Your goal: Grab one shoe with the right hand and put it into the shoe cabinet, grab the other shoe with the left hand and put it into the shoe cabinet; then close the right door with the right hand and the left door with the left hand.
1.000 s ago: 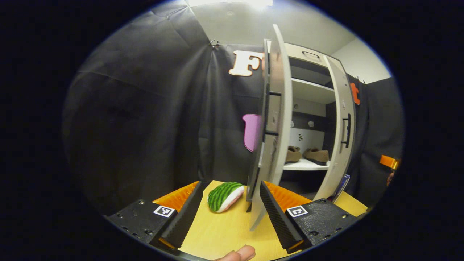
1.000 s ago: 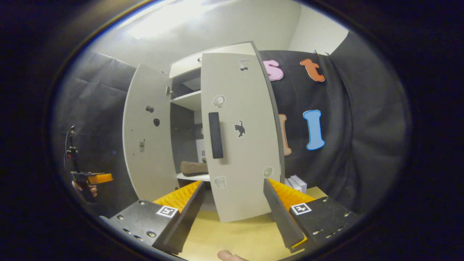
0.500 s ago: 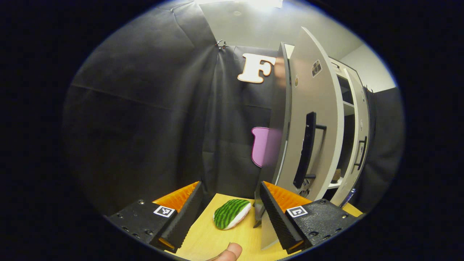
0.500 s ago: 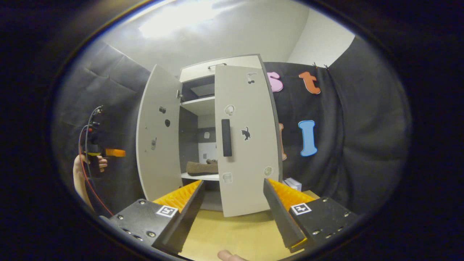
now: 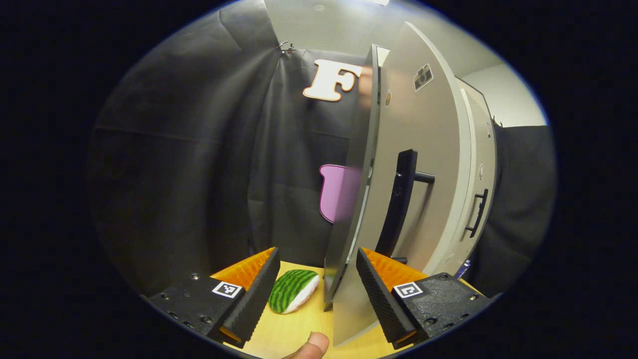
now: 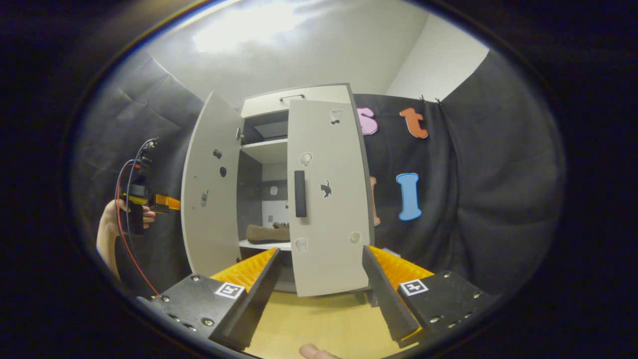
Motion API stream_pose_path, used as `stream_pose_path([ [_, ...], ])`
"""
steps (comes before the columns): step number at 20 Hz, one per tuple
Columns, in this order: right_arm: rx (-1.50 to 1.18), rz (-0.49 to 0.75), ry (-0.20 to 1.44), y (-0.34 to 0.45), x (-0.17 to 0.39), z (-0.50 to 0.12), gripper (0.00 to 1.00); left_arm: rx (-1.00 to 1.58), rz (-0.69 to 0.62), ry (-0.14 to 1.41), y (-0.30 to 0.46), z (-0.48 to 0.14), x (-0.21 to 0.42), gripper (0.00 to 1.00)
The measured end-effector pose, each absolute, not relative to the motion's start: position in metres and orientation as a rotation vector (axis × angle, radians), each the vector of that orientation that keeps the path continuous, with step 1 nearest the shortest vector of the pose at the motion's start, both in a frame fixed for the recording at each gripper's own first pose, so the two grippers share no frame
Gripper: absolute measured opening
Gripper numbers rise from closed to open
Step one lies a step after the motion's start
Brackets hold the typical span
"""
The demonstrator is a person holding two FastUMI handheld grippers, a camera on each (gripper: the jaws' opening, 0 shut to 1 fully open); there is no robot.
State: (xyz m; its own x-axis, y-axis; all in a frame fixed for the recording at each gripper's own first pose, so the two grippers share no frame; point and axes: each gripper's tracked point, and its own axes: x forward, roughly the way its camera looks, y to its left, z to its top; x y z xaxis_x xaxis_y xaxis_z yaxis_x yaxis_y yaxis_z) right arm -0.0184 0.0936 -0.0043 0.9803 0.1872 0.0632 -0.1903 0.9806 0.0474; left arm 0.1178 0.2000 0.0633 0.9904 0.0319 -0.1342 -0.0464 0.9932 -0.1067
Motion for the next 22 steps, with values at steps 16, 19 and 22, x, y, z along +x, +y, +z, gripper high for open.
stream_pose_path([
  [16, 0.077, 0.186, -0.035, 0.087, -0.013, -0.016, 0.93, 0.000, 0.018, 0.126, 0.133, 0.067, 0.119, 0.90],
  [19, 0.083, 0.174, -0.042, 0.081, -0.010, -0.014, 0.98, 0.012, 0.015, 0.124, 0.120, 0.066, 0.121, 0.95],
  [22, 0.091, 0.160, -0.039, 0.074, -0.011, -0.015, 0.98, 0.006, -0.012, 0.124, 0.101, 0.064, 0.123, 0.95],
])
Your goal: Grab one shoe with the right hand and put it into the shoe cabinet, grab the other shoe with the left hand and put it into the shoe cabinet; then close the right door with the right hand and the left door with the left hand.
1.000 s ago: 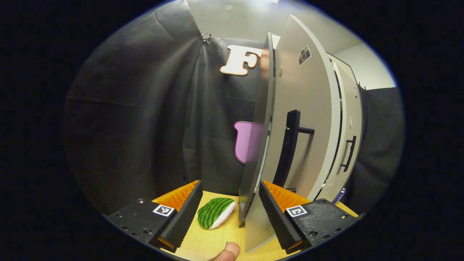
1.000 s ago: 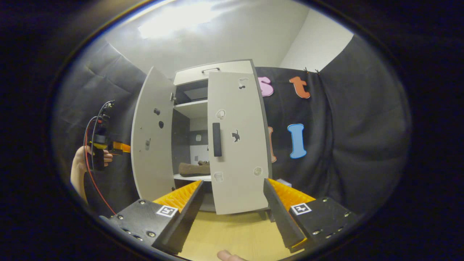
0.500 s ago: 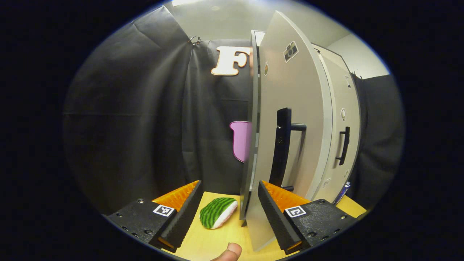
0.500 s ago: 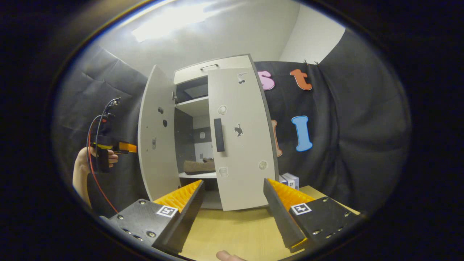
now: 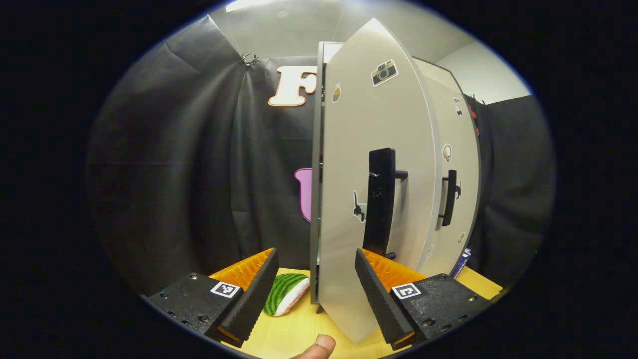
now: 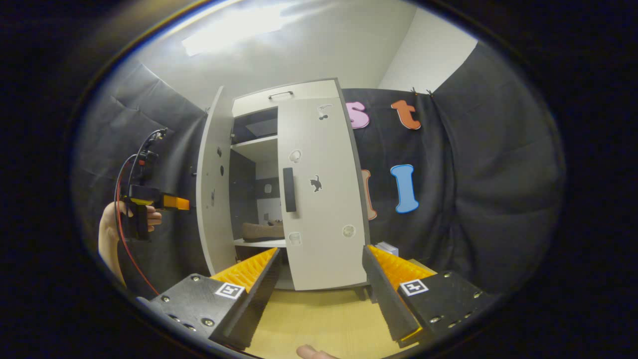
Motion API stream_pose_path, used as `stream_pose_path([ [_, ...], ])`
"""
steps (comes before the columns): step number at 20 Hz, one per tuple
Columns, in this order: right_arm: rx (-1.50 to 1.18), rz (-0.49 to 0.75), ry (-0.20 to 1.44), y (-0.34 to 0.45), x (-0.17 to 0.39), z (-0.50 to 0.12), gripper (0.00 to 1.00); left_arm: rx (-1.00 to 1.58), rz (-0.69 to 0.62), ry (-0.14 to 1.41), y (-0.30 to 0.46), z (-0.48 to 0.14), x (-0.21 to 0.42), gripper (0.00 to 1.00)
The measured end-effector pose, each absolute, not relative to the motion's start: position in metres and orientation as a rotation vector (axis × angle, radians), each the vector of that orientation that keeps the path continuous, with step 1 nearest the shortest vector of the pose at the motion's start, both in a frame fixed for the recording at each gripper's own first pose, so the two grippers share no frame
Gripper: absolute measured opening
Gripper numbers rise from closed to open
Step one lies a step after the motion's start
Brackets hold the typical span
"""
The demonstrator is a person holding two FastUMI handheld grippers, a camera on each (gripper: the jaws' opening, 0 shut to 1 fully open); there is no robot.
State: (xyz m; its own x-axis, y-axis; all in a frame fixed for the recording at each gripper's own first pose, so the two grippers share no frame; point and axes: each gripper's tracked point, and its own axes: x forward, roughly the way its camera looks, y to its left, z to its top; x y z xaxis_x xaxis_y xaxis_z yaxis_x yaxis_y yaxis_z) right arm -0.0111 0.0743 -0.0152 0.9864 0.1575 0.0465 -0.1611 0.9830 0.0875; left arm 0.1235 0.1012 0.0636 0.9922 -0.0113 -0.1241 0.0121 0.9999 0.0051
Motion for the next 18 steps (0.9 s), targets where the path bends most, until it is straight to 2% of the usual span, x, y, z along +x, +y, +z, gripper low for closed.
stream_pose_path([
  [2, 0.087, 0.148, -0.038, 0.071, -0.009, -0.017, 0.98, -0.003, -0.023, 0.138, 0.091, 0.058, 0.127, 0.95],
  [3, 0.082, 0.144, -0.035, 0.069, -0.009, -0.018, 0.98, -0.015, -0.030, 0.142, 0.085, 0.058, 0.129, 0.91],
  [4, 0.080, 0.140, -0.031, 0.067, -0.009, -0.020, 0.94, -0.023, -0.040, 0.143, 0.078, 0.058, 0.132, 0.95],
  [5, 0.079, 0.136, -0.029, 0.066, -0.009, -0.021, 0.98, -0.024, -0.052, 0.147, 0.069, 0.056, 0.134, 0.95],
  [9, 0.080, 0.116, -0.022, 0.056, -0.009, -0.025, 0.94, -0.013, -0.109, 0.177, 0.040, 0.041, 0.145, 0.92],
  [11, 0.084, 0.113, -0.016, 0.053, -0.009, -0.026, 0.94, -0.023, -0.114, 0.201, 0.034, 0.030, 0.145, 0.97],
  [12, 0.089, 0.122, -0.010, 0.053, -0.009, -0.028, 0.98, -0.026, -0.115, 0.200, 0.033, 0.027, 0.143, 0.96],
  [15, 0.106, 0.135, 0.003, 0.053, -0.008, -0.030, 0.98, -0.018, -0.080, 0.202, 0.039, 0.024, 0.140, 0.97],
  [16, 0.103, 0.132, 0.004, 0.053, -0.008, -0.031, 0.93, -0.013, -0.075, 0.199, 0.040, 0.023, 0.137, 0.97],
  [17, 0.099, 0.128, 0.005, 0.052, -0.008, -0.032, 0.93, -0.014, -0.077, 0.197, 0.041, 0.017, 0.130, 0.97],
  [18, 0.096, 0.125, 0.005, 0.052, -0.008, -0.033, 0.97, -0.013, -0.080, 0.192, 0.043, 0.016, 0.124, 0.94],
])
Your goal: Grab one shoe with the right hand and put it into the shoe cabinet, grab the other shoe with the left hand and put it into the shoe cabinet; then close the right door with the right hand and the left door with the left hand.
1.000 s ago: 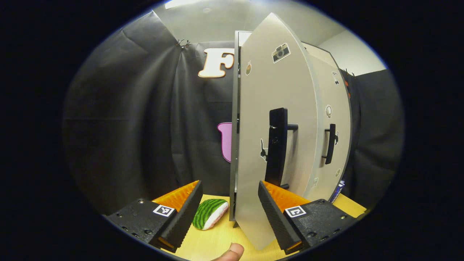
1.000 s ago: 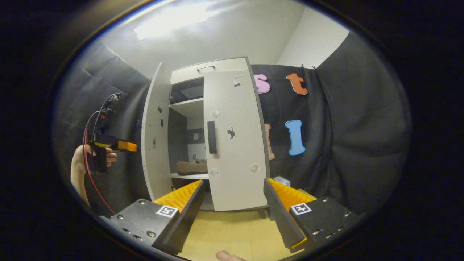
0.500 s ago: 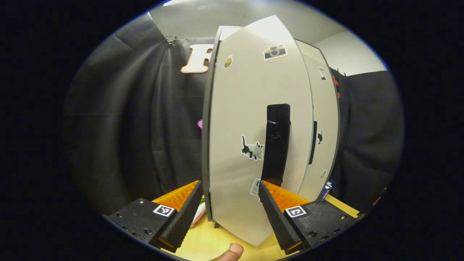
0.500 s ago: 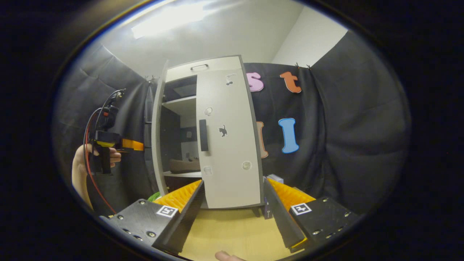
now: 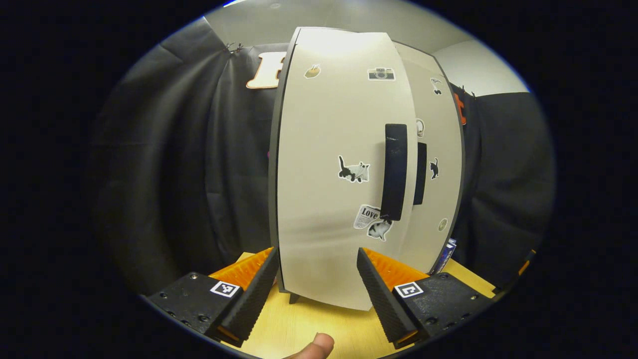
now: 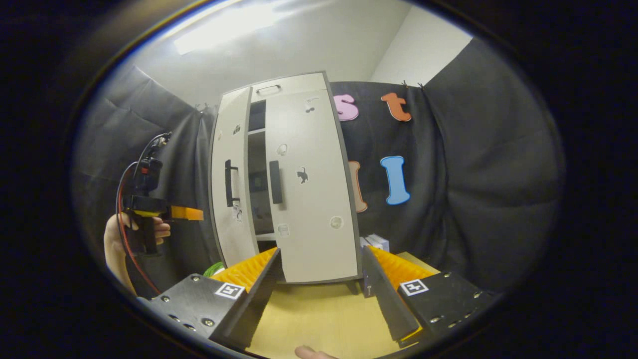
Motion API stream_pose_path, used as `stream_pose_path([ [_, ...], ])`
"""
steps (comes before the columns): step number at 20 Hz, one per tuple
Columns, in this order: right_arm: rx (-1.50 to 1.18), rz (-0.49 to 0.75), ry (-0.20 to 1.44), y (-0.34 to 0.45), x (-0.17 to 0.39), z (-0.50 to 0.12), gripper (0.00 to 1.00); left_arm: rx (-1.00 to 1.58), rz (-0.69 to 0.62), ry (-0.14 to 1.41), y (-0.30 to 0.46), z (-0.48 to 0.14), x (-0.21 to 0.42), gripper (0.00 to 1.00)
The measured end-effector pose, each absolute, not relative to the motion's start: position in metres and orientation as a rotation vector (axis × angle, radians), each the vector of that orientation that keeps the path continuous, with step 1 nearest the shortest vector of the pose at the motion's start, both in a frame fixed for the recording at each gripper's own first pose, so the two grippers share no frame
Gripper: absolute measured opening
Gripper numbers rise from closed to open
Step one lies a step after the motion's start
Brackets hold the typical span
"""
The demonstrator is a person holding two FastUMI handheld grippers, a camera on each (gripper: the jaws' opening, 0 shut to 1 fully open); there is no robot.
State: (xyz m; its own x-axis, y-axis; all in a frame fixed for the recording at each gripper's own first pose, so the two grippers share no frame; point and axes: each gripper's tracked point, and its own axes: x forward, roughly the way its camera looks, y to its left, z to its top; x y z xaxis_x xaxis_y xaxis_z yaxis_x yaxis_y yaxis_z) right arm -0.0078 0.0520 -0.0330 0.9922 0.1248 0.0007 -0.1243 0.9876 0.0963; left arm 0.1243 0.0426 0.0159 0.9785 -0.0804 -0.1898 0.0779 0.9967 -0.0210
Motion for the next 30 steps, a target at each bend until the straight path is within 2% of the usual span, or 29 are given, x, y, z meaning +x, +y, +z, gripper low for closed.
stream_pose_path([
  [1, 0.094, 0.121, 0.006, 0.052, -0.007, -0.034, 0.97, -0.015, -0.076, 0.183, 0.045, 0.014, 0.117, 0.97],
  [6, 0.077, 0.104, 0.024, 0.058, -0.004, -0.037, 0.98, 0.003, -0.028, 0.114, 0.060, 0.034, 0.084, 0.97],
  [7, 0.072, 0.104, 0.024, 0.060, -0.003, -0.037, 0.98, 0.004, -0.020, 0.097, 0.061, 0.037, 0.076, 0.94],
  [9, 0.038, 0.082, 0.025, 0.058, -0.001, -0.037, 0.97, 0.006, -0.017, 0.049, 0.057, 0.048, 0.055, 0.97],
  [11, 0.035, 0.101, 0.028, 0.067, 0.001, -0.036, 0.94, 0.033, -0.018, 0.004, 0.051, 0.056, 0.035, 0.97],
  [12, 0.043, 0.118, 0.029, 0.073, 0.000, -0.035, 0.98, 0.052, -0.013, -0.017, 0.050, 0.060, 0.024, 0.97],
  [14, 0.047, 0.135, 0.032, 0.079, -0.001, -0.036, 0.94, 0.082, -0.013, -0.044, 0.044, 0.060, 0.008, 0.96],
  [17, 0.050, 0.138, 0.024, 0.081, -0.002, -0.033, 0.97, 0.034, -0.026, -0.031, 0.034, 0.047, -0.011, 0.94],
  [24, 0.062, 0.143, -0.002, 0.079, -0.010, -0.019, 0.98, 0.022, 0.001, -0.020, 0.028, 0.038, -0.021, 0.96],
  [25, 0.058, 0.145, -0.007, 0.078, -0.010, -0.016, 0.94, 0.013, -0.005, -0.017, 0.025, 0.036, -0.020, 0.96],
  [26, 0.055, 0.142, -0.017, 0.075, -0.012, -0.011, 0.98, 0.001, -0.013, -0.012, 0.022, 0.035, -0.018, 0.96],
  [28, 0.051, 0.122, -0.039, 0.068, -0.014, -0.002, 0.98, -0.012, -0.014, -0.008, 0.020, 0.033, -0.013, 0.96],
  [29, 0.045, 0.121, -0.049, 0.067, -0.013, 0.002, 0.93, -0.023, -0.006, -0.006, 0.022, 0.032, -0.010, 0.96],
  [30, 0.036, 0.120, -0.053, 0.066, -0.011, 0.006, 0.94, -0.049, 0.000, -0.006, 0.023, 0.032, -0.008, 0.96],
])
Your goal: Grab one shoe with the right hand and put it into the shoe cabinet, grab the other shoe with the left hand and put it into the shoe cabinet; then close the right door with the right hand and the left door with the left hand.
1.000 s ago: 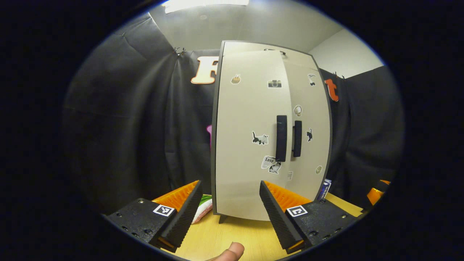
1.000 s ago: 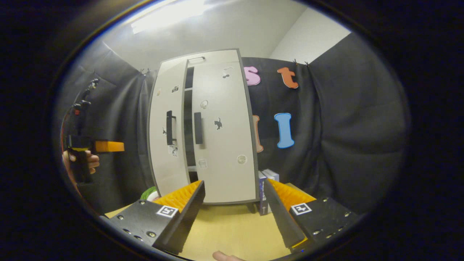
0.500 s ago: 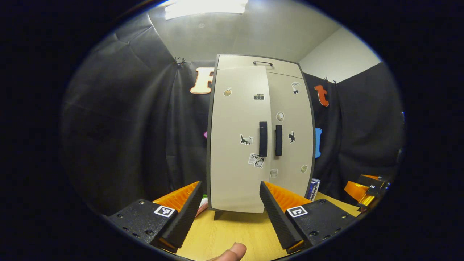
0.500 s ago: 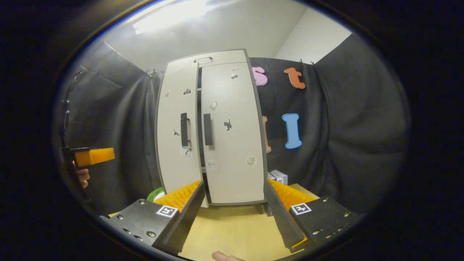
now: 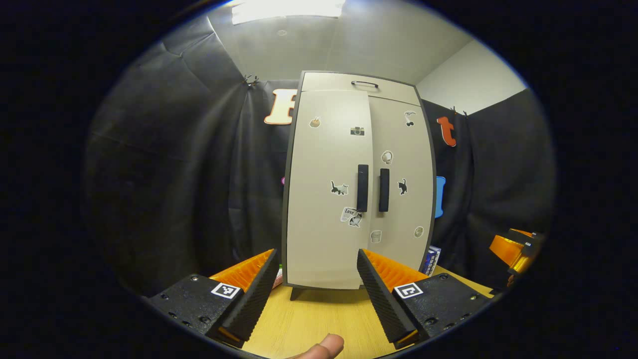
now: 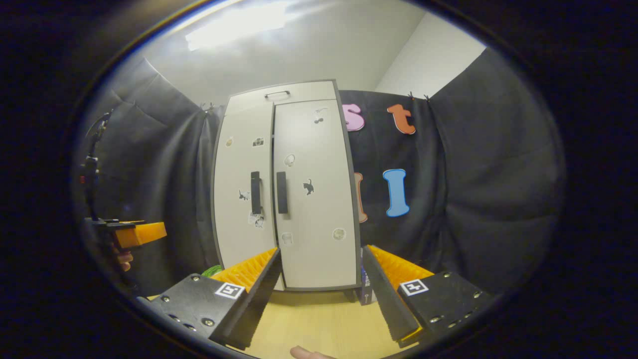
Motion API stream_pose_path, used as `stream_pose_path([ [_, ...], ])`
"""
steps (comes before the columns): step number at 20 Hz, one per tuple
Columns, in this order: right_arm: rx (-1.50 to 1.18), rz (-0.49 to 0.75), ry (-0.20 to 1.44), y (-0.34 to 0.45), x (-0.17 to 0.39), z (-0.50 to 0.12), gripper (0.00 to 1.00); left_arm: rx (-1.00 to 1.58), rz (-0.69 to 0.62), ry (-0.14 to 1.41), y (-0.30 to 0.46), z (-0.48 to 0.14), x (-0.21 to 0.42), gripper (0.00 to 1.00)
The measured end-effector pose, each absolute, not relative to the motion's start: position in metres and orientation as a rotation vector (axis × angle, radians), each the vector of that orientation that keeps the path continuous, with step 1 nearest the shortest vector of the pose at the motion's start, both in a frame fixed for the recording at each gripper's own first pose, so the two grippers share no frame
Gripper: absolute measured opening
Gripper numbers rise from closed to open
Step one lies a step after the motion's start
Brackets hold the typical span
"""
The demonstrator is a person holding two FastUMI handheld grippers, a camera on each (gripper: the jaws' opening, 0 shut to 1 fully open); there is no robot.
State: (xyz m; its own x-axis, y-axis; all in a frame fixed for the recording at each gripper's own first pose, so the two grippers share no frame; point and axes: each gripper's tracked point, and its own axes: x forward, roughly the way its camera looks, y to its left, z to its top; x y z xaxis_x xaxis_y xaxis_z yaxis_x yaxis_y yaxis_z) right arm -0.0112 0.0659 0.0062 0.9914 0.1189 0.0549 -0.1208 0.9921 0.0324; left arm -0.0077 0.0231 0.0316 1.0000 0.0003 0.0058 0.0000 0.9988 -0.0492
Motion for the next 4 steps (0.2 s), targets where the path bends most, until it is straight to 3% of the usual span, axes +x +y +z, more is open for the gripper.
stream_pose_path([
  [4, 0.010, 0.112, -0.078, 0.049, -0.009, 0.024, 0.97, -0.095, -0.024, -0.001, 0.013, 0.030, -0.003, 0.96],
])
